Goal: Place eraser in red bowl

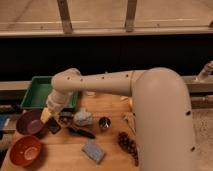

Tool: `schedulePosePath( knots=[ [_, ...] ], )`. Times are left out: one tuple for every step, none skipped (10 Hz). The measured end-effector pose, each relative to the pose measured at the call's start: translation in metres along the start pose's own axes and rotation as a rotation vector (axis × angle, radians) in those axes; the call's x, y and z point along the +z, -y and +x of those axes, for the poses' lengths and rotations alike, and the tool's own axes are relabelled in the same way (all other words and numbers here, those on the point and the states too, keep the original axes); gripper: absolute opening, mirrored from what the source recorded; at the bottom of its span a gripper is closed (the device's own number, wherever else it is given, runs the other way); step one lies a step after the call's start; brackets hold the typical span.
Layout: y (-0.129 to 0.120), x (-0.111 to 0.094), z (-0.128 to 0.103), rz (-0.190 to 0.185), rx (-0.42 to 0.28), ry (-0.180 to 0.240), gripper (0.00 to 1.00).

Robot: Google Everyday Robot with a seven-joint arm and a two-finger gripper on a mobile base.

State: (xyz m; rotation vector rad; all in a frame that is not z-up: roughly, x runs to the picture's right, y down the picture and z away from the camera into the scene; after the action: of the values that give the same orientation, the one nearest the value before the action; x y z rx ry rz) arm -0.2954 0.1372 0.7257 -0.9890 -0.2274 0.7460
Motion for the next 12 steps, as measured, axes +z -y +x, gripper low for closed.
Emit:
schedulePosePath(
  knots=[
    [-0.017, 0.009, -0.014, -0.026, -0.045, -0.019, 0.0],
    [-0.033, 0.016, -0.024, -0.048, -0.084, -0.039, 0.0],
    [-0.048, 0.024, -0.032, -0.067, -0.119, -0.058, 0.0],
    [-0.06, 0.029, -0.037, -0.085, -0.147, -0.074, 0.0],
    [-0.079, 0.038, -0.042, -0.11, -0.184, -0.095, 0.0],
    [-0.091, 0.045, -0.045, -0.128, -0.207, -0.111, 0.0],
    [-0.106, 0.055, -0.046, -0.151, -0.228, -0.133, 0.0],
    [-0.118, 0.07, -0.045, -0.195, -0.244, -0.154, 0.01],
    [-0.123, 0.08, -0.042, -0.228, -0.252, -0.177, 0.02],
    [-0.125, 0.083, -0.042, -0.238, -0.255, -0.184, 0.02],
    [-0.124, 0.082, -0.042, -0.237, -0.254, -0.183, 0.0],
    [-0.122, 0.082, -0.042, -0.236, -0.252, -0.182, 0.03]
  ],
)
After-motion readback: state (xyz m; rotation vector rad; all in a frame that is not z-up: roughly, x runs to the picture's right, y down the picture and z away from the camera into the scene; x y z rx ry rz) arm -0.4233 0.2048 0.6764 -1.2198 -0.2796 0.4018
